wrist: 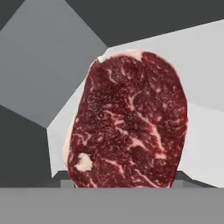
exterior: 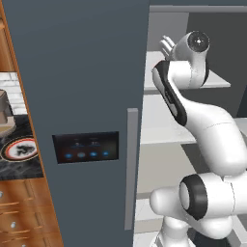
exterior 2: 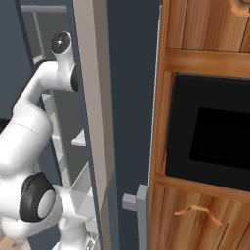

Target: Place the steak on the counter behind the older steak on the same shelf of the fridge to maintain FIFO order. Close the fridge door when finished.

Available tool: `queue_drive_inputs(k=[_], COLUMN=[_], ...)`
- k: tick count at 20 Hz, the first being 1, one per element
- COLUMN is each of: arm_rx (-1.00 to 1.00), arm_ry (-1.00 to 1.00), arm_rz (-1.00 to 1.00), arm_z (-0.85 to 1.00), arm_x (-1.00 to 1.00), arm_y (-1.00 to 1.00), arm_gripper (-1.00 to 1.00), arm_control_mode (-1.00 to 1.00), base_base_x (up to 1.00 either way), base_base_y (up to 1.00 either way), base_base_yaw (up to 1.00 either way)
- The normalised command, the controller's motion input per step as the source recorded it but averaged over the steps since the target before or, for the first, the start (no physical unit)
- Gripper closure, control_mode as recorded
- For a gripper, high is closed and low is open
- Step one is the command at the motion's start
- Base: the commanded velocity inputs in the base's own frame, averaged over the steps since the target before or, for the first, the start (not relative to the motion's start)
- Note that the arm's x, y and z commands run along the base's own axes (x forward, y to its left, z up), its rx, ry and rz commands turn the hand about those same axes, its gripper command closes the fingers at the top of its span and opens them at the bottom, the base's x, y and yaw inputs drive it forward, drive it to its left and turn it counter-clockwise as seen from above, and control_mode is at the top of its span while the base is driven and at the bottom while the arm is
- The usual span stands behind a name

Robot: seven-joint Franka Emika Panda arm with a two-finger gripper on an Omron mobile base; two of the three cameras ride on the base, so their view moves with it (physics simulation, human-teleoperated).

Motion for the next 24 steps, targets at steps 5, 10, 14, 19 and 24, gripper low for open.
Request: queue_drive_inputs(k=[5,10,14,19,24], arm_rx=[0.0,0.0,-0.01,0.0,0.0], arm_ry=[0.0,0.0,-0.08,-0.13,0.0], arm_rz=[-0.01,-0.01,0.0,0.0,0.0], arm_z=[0.19,0.06,0.32,0.37,0.0], arm_x=[0.72,0.71,-0.01,-0.06,0.61], arm_y=[-0.16,0.0,0.0,0.0,0.0], arm_gripper=[1.0,1.0,1.0,1.0,1.0], arm_control_mode=[-1.0,-1.0,-1.0,-1.0,-1.0], base_base_x=[0.0,0.0,0.0,0.0,0.0], base_base_y=[0.0,0.0,0.0,0.0,0.0], base_base_yaw=[0.0,0.0,0.0,0.0,0.0])
